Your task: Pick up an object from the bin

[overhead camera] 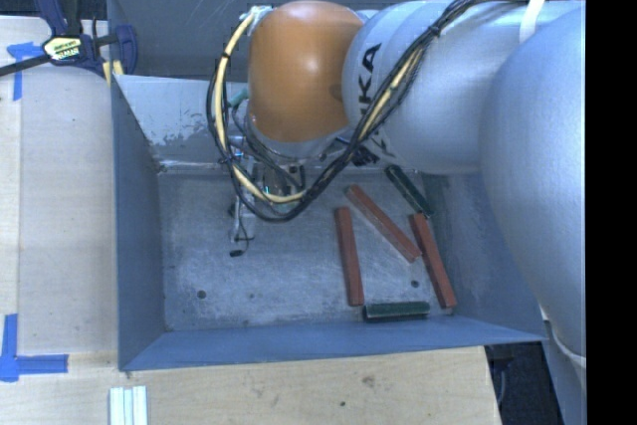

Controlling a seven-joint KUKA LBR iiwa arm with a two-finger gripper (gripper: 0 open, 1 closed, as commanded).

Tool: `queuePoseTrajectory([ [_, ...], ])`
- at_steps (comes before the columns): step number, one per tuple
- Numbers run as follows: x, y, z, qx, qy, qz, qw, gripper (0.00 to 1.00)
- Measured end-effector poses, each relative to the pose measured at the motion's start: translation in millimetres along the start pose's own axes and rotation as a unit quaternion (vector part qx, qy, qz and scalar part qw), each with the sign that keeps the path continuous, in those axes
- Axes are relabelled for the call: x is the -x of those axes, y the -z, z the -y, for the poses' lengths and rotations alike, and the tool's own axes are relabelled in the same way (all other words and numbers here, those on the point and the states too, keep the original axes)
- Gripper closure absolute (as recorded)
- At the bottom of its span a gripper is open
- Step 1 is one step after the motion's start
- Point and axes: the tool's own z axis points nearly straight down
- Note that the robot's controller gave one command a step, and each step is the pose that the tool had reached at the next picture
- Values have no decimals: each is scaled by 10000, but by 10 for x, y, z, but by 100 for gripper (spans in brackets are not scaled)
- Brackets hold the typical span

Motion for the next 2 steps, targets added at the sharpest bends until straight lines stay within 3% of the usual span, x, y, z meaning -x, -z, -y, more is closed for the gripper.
queuePoseTrajectory([
  [1, 22, 45, 8, 7, -14, 40, 10000, 0],
  [2, 312, -39, 393, 6, 323, 49, 9995, 0],
])
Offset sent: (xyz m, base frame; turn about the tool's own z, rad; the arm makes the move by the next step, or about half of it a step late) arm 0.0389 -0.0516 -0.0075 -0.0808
